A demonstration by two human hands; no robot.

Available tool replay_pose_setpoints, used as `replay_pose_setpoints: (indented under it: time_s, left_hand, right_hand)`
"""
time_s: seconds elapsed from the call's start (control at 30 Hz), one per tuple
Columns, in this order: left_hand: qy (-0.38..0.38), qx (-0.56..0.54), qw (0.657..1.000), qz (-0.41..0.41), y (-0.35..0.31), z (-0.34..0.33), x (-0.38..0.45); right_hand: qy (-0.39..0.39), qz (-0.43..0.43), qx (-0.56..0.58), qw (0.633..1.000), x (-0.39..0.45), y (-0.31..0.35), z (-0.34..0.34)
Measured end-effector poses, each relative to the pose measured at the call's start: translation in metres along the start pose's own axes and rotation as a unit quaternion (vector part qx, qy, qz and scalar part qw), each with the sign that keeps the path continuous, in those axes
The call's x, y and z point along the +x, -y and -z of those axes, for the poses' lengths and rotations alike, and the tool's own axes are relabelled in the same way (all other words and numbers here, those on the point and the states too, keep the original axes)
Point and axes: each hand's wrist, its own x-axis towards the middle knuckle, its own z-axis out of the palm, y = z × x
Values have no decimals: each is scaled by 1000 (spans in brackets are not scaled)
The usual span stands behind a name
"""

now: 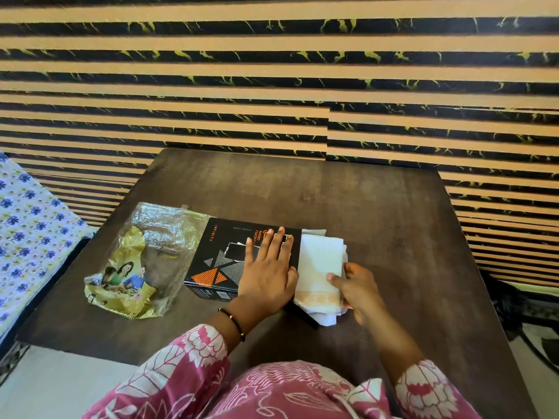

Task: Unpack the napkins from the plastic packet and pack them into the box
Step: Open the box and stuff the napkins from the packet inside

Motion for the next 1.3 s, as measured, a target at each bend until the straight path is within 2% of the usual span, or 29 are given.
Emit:
replay_pose_setpoints:
  time_s: [0.1, 0.2, 0.27, 0.43, 0.57, 0.73, 0.87, 0.97, 1.13, 1.3]
  left_hand:
    - [-5, -2, 1000, -1, 1, 0, -1]
    - [-9, -4, 1000, -3, 1, -1, -1]
    - [-10, -2, 1000, -5, 2, -1, -1]
    - [0, 19, 1000, -15, 2, -3, -3]
    - [-6, 11, 1000, -13, 2, -2, -2]
    - [-16, 1, 1000, -12, 3, -1, -2]
    - [-19, 0, 1000, -15, 3, -1, -2]
    - [-17, 0, 1000, -15, 3, -1, -2]
    - [-17, 12, 1000, -11, 2, -3, -3]
    - [-10, 19, 1000, -17, 5, -5, -2]
  right_hand:
    - [24, -10, -47, 999, -2, 4, -2]
    - [-37, -13, -83, 996, -5, 0, 11]
    - [-53, -24, -68, 996, -8, -4, 17]
    - [-4, -20, -54, 998, -11, -4, 3]
    - [78, -69, 89, 991, -9, 2, 0]
    - [56, -102, 104, 988, -12, -1, 5]
    - [134, -69, 121, 981, -20, 1, -14]
    - [200, -82, 166, 962, -23, 4, -26]
    - [144, -90, 193, 966, -17, -5, -22]
    - [174, -96, 180, 963, -25, 2, -33]
